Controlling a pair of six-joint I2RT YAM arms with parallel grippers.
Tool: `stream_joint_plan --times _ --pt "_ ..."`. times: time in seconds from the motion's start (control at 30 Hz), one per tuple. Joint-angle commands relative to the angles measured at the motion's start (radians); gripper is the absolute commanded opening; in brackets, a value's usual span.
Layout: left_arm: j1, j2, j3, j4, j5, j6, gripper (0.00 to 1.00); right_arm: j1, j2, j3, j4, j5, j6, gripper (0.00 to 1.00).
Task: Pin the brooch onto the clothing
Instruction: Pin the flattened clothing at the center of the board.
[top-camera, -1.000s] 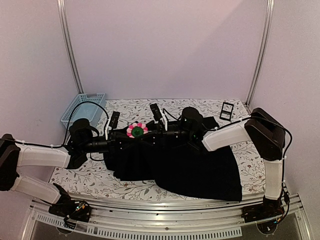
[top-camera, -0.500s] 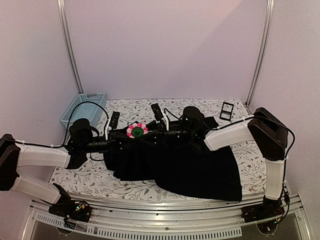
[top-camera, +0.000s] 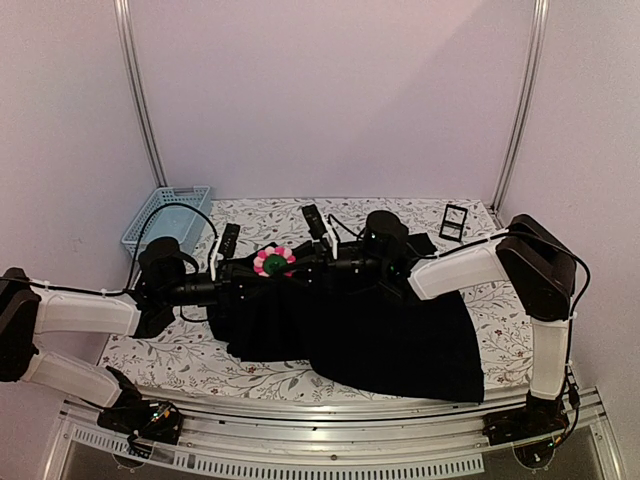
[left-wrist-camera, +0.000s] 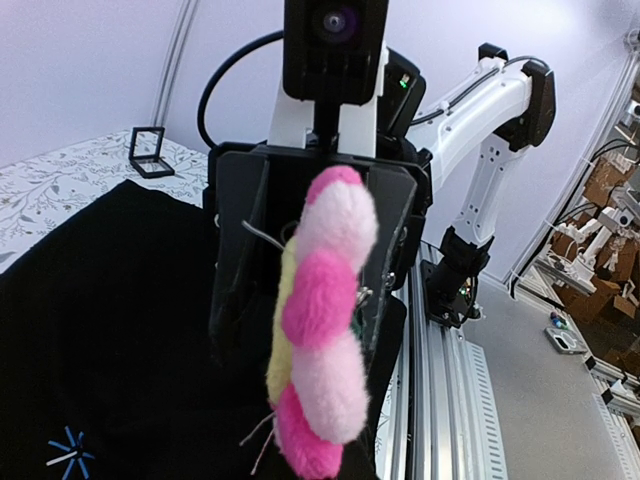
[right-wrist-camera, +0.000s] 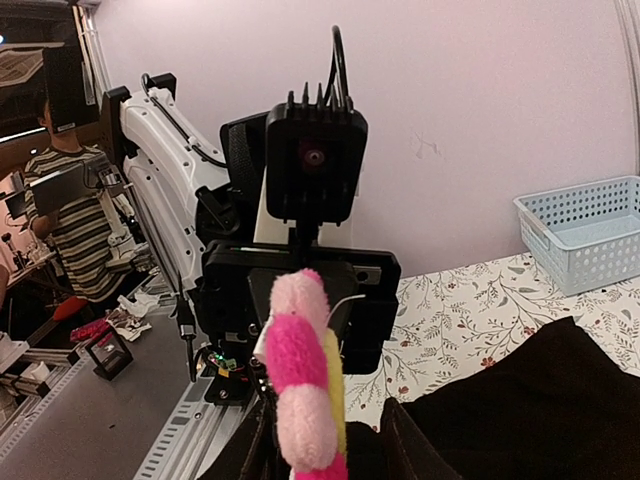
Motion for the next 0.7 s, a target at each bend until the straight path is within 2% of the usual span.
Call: stream_joint_plan --times 0.0,0.13,0.27,0.5,0.67 --pt "-0.012 -0.009 0.019 -0.003 0.004 0.014 0.00 -0.013 -0.011 -0.005 -0.033 -0.008 -0.011 0.35" --pt "-0.013 -0.009 0.019 -0.008 0.005 0.016 0.00 -0.031 -0.061 -0.042 -0.088 -0.008 -0.039 0.41" --pt "-0.012 -0.008 0.018 -0.006 0.006 0.015 0.00 -0.032 -0.092 -0.038 -0.149 -0.008 -0.088 0.40" --pt "-0.013 -0.008 0.020 -0.014 0.008 0.018 0.00 -0.032 -0.076 -0.029 -0.111 -0.026 -0.071 0.12" --pt "-0.013 -0.009 0.024 -0.018 0.007 0.020 0.00 -0.032 -0.061 -0.017 -0.116 -0.052 -0.063 0.02"
